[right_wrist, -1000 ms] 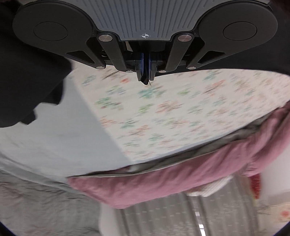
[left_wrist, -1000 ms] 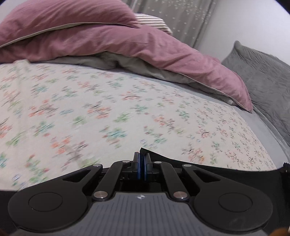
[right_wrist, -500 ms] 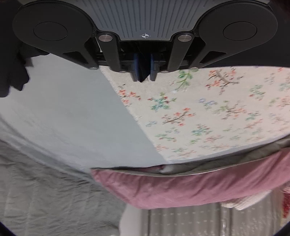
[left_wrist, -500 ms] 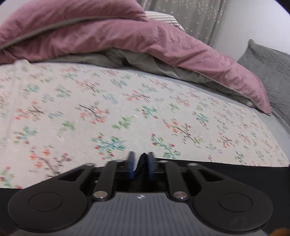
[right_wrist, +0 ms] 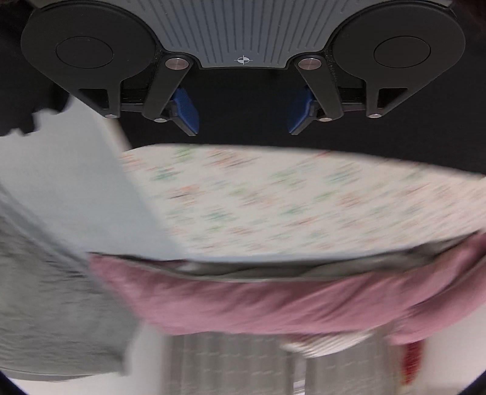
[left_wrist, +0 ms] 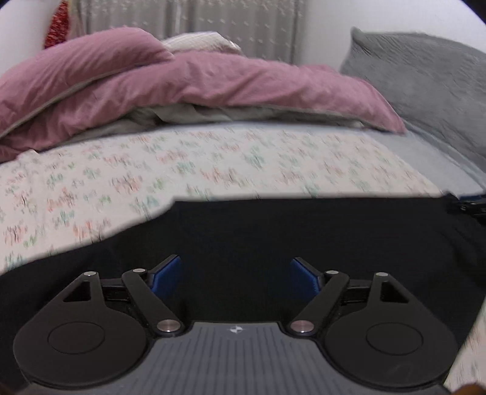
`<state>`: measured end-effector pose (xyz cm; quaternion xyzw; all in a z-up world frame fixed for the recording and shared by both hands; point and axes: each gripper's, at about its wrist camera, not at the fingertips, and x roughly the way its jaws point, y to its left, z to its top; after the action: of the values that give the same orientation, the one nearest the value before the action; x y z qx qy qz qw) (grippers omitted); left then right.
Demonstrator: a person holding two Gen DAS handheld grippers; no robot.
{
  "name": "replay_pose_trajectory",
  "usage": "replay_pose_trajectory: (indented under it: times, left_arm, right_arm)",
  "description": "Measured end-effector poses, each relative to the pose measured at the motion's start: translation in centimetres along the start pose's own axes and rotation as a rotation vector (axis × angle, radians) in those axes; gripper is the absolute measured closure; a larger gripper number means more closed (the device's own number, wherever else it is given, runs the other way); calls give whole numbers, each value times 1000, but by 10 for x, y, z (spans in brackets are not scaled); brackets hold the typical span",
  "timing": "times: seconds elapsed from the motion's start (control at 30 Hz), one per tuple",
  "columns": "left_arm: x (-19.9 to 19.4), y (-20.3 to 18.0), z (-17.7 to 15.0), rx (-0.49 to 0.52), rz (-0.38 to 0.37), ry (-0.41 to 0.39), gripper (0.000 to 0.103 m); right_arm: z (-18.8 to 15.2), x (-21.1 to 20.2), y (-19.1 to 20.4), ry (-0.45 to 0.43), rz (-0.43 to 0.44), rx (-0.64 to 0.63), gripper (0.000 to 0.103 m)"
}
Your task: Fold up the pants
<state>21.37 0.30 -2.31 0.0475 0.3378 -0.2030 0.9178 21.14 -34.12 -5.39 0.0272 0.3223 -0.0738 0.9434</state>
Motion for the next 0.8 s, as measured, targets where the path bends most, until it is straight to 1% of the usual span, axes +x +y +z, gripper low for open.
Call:
replay_pose_trajectory:
  times: [0.1, 0.17, 0.27, 0.33, 0.37, 0.4, 0.5, 0.57, 0.6, 0.67, 0.7, 0.73, 0.8]
  left_arm:
    - [-11, 15, -26, 12, 32, 31, 8]
    - [-21, 35, -44, -9, 52, 50, 8]
    - [-38, 71, -72, -61, 92, 83, 8]
    - [-54, 94, -87, -85, 136, 80, 5]
    - [-62, 107, -93, -112, 142, 81, 5]
    - [-70, 119, -99, -141, 166, 82, 5]
    - [-88, 151, -111, -206, 303, 98, 5]
    - [-99, 165, -114, -259, 357, 96, 8]
    - [-104, 168, -113, -284, 366, 91, 10]
    - [-115, 164, -106, -322, 365, 54, 9]
    - [-120, 158, -103, -328, 355, 32, 9]
    - [-122, 150, -98, -325, 336, 15, 9]
    - [-120, 133, -89, -303, 288, -10, 8]
  right_arm:
    - [-20, -6, 29, 43, 47, -134, 36]
    - [-34, -5, 29, 88, 51, -142, 36]
    - [-55, -2, 2, 145, 29, -59, 35]
    - [-66, -10, -23, 139, 16, 12, 35]
    - [-70, -14, -35, 144, -10, 33, 34]
    - [-73, -17, -45, 150, -34, 49, 34]
    - [-79, -26, -71, 183, -111, 105, 34]
    - [-81, -31, -83, 203, -170, 146, 34]
    - [-79, -34, -87, 206, -182, 162, 38]
    - [-77, -44, -87, 192, -182, 182, 38]
    - [-76, -50, -83, 175, -189, 177, 35]
    - [-74, -55, -80, 155, -196, 167, 35]
    - [-73, -60, -73, 127, -172, 160, 35]
